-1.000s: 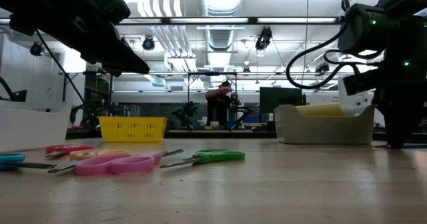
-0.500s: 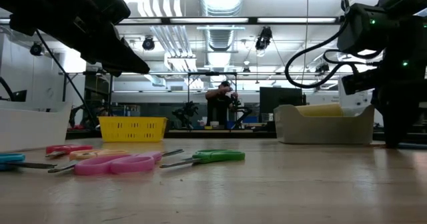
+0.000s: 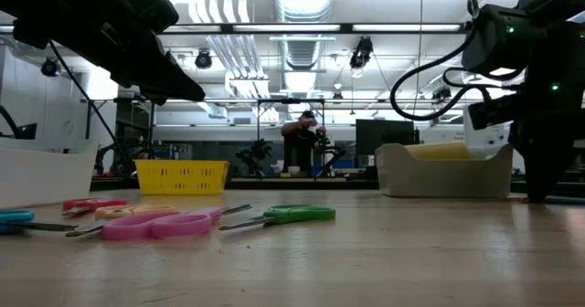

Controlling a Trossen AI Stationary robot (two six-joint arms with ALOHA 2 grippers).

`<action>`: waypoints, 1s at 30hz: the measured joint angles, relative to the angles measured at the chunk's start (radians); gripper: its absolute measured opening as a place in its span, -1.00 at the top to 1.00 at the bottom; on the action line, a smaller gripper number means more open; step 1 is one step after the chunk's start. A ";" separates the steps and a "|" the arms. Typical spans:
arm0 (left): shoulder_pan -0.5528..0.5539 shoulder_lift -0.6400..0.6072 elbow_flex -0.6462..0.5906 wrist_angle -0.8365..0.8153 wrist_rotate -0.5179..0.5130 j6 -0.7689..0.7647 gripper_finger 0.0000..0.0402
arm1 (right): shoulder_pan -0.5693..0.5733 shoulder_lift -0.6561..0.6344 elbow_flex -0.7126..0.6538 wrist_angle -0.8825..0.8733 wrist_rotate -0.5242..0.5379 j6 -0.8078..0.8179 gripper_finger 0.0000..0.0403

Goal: Pick & Place Paint Supplies
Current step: Put the blue paintbrush into the white bin

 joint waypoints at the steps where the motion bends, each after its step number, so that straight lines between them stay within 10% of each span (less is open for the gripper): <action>1: 0.000 0.000 0.000 0.000 0.000 0.000 0.65 | 0.000 0.000 0.001 0.000 -0.001 0.000 0.89; 21: 0.000 0.000 0.000 0.000 0.000 -0.002 0.65 | -0.001 0.002 0.179 -0.001 -0.003 -0.015 0.89; 30: 0.000 0.000 0.000 0.000 0.000 -0.001 0.65 | -0.001 0.001 0.229 0.331 -0.005 -0.043 0.89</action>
